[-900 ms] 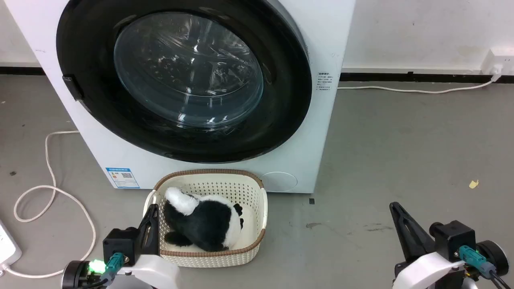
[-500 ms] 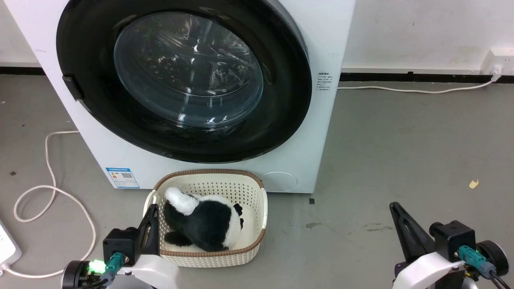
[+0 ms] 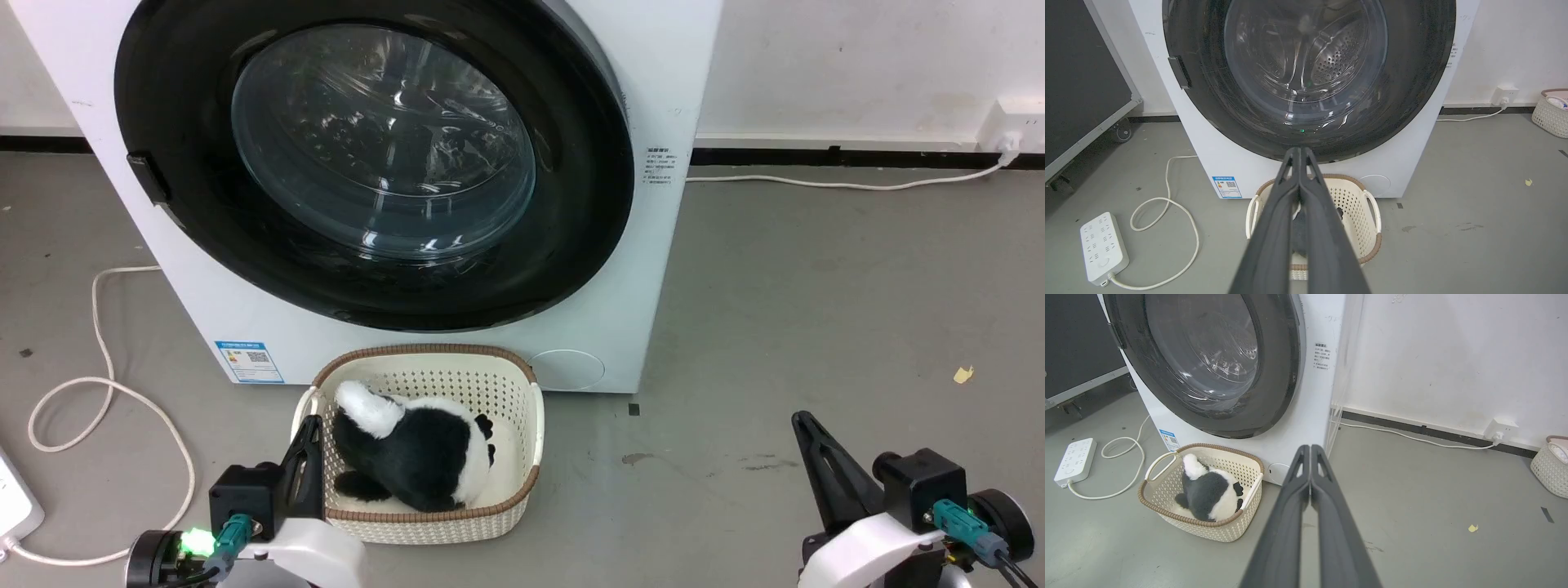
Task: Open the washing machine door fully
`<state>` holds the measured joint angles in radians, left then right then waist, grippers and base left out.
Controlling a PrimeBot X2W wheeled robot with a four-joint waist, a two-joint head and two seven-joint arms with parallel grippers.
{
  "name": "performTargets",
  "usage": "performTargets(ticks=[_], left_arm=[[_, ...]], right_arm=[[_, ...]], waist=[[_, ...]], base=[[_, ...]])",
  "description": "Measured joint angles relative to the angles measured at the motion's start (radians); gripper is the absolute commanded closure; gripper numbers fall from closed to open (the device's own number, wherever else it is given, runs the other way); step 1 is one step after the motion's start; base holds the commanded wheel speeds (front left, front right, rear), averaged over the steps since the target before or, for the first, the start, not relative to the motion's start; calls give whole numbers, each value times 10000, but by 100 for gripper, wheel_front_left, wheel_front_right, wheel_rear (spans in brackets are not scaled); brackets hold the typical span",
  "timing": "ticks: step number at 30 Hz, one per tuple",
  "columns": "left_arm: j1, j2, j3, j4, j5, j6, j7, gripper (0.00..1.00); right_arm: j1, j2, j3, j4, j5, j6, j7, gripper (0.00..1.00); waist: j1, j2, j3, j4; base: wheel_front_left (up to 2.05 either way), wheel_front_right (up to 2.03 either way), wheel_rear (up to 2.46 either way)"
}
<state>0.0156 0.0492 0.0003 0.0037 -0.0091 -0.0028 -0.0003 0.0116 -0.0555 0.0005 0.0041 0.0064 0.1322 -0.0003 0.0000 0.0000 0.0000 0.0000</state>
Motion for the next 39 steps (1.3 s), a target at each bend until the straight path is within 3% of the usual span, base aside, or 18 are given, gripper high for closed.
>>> performTargets(ticks=[13, 14, 39], left_arm=[[0, 0, -4, 0, 0, 0, 0, 100], [2, -2, 0, 2, -6, -2, 0, 0], [2, -2, -226, -31, -221, 148, -376, 0]], right_arm=[[0, 0, -2, 0, 0, 0, 0, 100], [2, 0, 2, 0, 2, 0, -2, 0], [-1, -123, 33, -169, 65, 2, -382, 0]], waist=[[0, 0, 0, 0], [0, 0, 0, 0], [0, 0, 405, 116]], base=[[0, 0, 0], [0, 0, 0], [0, 0, 0]])
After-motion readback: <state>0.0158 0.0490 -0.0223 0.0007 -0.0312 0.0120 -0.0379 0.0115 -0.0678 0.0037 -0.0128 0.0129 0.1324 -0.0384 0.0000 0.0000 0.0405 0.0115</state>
